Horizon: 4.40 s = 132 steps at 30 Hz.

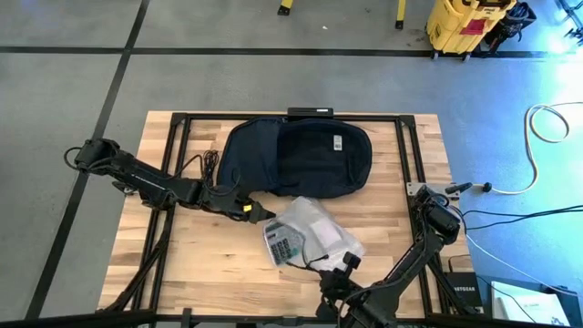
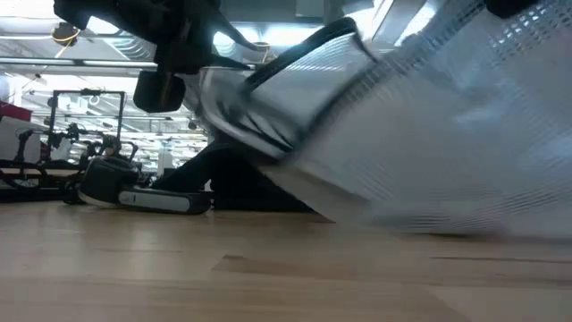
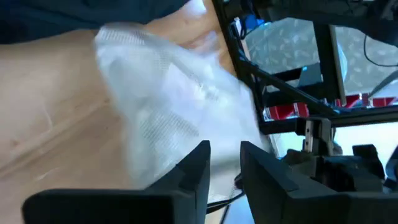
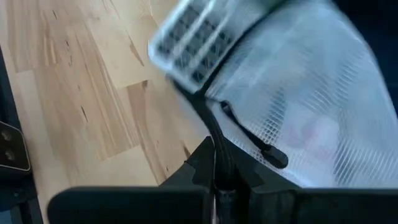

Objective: Unpack backpack
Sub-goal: Put the gray calculator into the transparent zip bag

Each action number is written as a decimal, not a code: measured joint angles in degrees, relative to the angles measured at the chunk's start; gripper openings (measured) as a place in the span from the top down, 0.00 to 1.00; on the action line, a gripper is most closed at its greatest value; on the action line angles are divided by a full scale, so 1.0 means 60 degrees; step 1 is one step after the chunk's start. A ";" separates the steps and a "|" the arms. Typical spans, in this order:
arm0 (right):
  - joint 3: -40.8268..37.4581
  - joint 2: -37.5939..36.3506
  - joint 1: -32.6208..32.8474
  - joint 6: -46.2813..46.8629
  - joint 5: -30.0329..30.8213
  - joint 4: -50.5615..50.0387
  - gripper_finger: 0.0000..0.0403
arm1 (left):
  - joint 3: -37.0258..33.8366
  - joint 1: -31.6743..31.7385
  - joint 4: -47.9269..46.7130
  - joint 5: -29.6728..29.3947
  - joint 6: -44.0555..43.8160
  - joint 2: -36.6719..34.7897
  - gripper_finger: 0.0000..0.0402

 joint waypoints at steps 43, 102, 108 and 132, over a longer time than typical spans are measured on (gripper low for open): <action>0.0000 0.0000 -0.0317 -0.0270 -0.0347 0.0482 1.00 | 0.2031 -0.3819 -0.0424 -0.1617 0.8377 0.5395 0.80; -0.0004 0.1082 -0.0414 -0.3308 -0.1708 0.3491 0.99 | 0.2707 -0.1553 0.3064 -0.0604 0.9226 0.6932 0.80; -0.0004 0.1082 -0.0425 -0.3308 -0.1772 0.3557 0.99 | 0.2707 -0.2012 0.2288 -0.1226 0.9421 0.6532 0.80; 0.1100 0.0958 0.0811 0.0038 -0.2747 -0.1025 0.63 | 0.2597 -0.2969 -0.0358 -0.2779 0.9444 0.5865 0.80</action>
